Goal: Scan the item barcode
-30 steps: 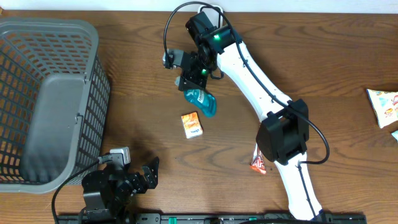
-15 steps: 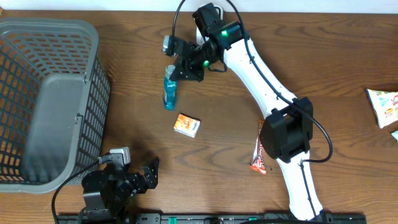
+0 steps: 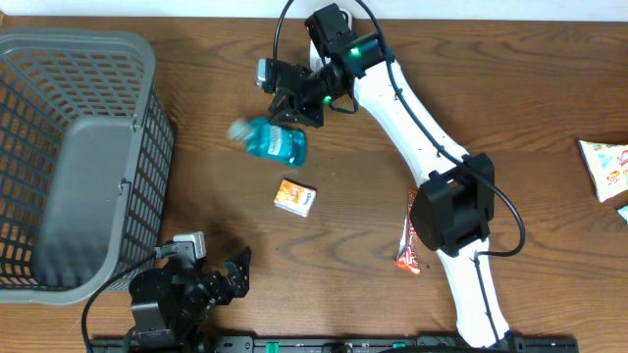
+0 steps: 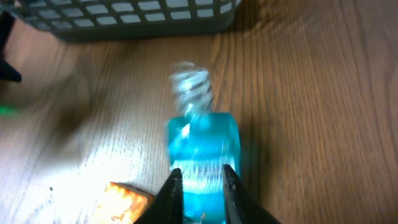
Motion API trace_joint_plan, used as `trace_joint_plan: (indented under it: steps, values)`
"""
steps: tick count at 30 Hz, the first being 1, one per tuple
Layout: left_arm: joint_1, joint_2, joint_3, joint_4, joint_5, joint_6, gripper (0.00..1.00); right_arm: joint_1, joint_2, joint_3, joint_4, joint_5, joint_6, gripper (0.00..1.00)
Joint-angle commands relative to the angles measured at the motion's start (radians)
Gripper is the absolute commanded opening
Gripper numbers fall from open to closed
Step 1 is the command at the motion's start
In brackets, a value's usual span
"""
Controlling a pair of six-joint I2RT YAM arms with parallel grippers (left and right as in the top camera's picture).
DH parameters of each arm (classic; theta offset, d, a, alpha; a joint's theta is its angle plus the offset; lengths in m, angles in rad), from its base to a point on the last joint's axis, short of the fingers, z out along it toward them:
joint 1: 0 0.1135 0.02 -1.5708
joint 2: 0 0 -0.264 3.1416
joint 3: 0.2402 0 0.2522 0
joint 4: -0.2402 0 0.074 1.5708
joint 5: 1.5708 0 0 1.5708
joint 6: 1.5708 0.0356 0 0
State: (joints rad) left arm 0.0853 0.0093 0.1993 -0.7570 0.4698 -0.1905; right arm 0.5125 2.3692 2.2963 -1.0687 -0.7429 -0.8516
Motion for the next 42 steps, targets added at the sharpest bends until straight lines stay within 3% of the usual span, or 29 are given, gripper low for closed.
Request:
trace_joint_plan:
  steps: [1,4,11,21,28,37,42]
  values:
    - [0.005,-0.005,-0.001,-0.006,0.013,-0.010,1.00,0.005,-0.007,0.019,0.003,0.011,-0.030,0.14]
    - [0.005,-0.005,-0.001,-0.006,0.013,-0.010,1.00,0.005,-0.007,0.019,0.011,0.011,-0.030,0.14]
    - [0.005,-0.005,-0.001,-0.006,0.013,-0.010,1.00,0.027,-0.006,-0.011,0.006,0.053,-0.029,0.58]
    - [0.005,-0.005,-0.001,-0.006,0.013,-0.010,1.00,0.199,-0.005,-0.212,0.137,0.494,-0.029,0.98]
    - [0.005,-0.005,-0.001,-0.006,0.013,-0.010,1.00,0.320,-0.005,-0.349,0.369,0.809,-0.042,0.99]
    - [0.005,-0.005,-0.001,-0.006,0.013,-0.010,1.00,0.339,-0.001,-0.552,0.684,0.871,-0.079,0.99]
    - [0.005,-0.005,-0.001,-0.006,0.013,-0.010,1.00,0.339,0.008,-0.607,0.725,0.845,-0.089,0.86]
